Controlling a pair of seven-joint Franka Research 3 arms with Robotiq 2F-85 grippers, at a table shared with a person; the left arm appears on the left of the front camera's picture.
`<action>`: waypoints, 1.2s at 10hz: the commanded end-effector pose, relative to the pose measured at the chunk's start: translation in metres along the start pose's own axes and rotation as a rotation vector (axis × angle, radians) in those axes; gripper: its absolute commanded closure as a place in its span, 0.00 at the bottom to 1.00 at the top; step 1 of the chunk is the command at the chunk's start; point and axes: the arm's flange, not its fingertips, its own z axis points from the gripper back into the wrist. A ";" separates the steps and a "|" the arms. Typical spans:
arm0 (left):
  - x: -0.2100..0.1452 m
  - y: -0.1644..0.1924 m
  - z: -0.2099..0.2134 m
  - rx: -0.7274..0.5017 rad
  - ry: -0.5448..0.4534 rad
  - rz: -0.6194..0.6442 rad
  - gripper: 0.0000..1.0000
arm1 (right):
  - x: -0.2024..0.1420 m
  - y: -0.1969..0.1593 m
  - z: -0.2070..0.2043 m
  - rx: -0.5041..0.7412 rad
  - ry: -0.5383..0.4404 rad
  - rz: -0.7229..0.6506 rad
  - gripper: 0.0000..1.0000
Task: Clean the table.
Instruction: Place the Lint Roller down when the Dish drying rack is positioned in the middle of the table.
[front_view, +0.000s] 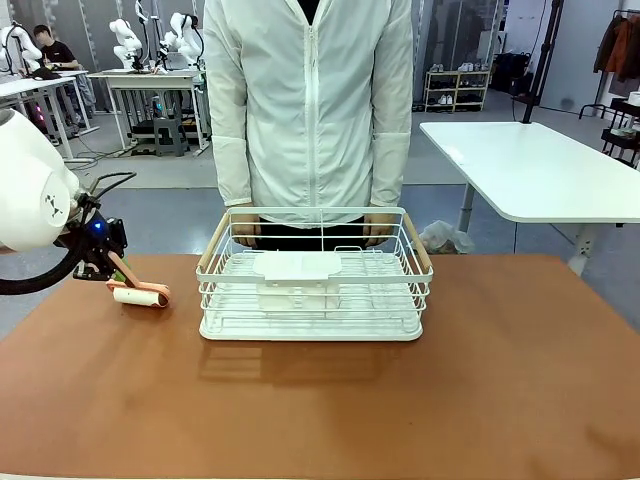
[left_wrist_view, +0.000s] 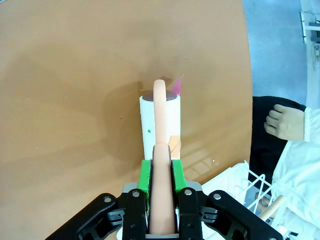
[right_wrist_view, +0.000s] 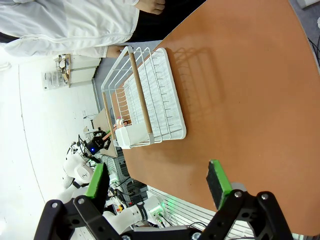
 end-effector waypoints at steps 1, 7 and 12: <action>-0.006 -0.003 0.005 -0.012 -0.041 0.017 0.61 | -0.003 0.002 -0.001 -0.002 -0.014 0.001 0.00; -0.014 -0.006 0.042 0.103 -0.103 0.017 0.00 | -0.003 0.002 -0.001 -0.002 -0.014 0.001 0.00; -0.012 -0.006 0.066 0.142 -0.101 -0.009 0.00 | -0.003 0.002 -0.001 -0.002 -0.014 0.001 0.00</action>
